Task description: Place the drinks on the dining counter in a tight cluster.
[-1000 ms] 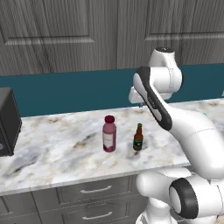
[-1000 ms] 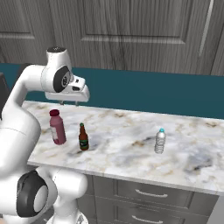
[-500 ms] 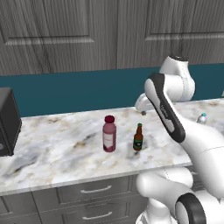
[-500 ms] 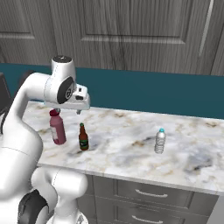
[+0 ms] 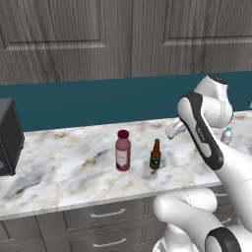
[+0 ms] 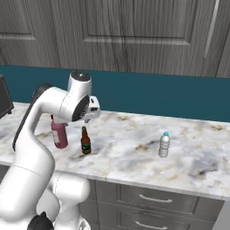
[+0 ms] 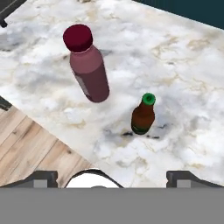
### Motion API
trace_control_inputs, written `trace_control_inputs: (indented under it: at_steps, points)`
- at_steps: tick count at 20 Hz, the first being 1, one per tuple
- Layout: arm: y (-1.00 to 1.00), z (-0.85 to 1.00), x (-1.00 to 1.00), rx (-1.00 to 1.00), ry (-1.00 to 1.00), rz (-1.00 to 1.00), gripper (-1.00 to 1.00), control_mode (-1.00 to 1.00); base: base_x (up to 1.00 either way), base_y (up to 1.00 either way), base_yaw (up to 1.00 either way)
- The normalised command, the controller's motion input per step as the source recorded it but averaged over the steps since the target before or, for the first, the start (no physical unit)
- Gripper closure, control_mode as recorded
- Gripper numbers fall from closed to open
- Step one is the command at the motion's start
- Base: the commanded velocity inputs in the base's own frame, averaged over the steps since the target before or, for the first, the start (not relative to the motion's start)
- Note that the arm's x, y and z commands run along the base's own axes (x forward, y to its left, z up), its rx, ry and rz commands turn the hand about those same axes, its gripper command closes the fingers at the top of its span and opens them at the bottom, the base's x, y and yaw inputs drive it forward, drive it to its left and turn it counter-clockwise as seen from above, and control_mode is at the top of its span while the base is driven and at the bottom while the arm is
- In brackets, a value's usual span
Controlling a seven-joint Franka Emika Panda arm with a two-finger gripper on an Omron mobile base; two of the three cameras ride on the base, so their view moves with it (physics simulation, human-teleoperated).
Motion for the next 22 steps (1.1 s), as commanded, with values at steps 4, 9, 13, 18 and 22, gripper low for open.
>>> trace_control_inputs:
  at_steps: [4,9,13,18,22]
  points:
    - [-0.28,-0.29,0.01,0.09,-0.04,0.28,-1.0,-1.0,0.0,0.0,0.0]
    - [-0.18,-0.31,0.0,0.04,-0.35,0.25,-1.0,-1.0,0.0,0.0,0.0]
    - [-0.03,-0.36,0.01,0.02,-0.49,0.19,-1.0,-1.0,0.0,0.0,0.0]
    - [-0.07,-0.29,0.17,0.19,-0.24,0.18,-1.0,-1.0,0.0,0.0,0.0]
    - [-0.07,-0.26,0.2,0.25,-0.11,0.23,-1.0,-1.0,0.0,0.0,0.0]
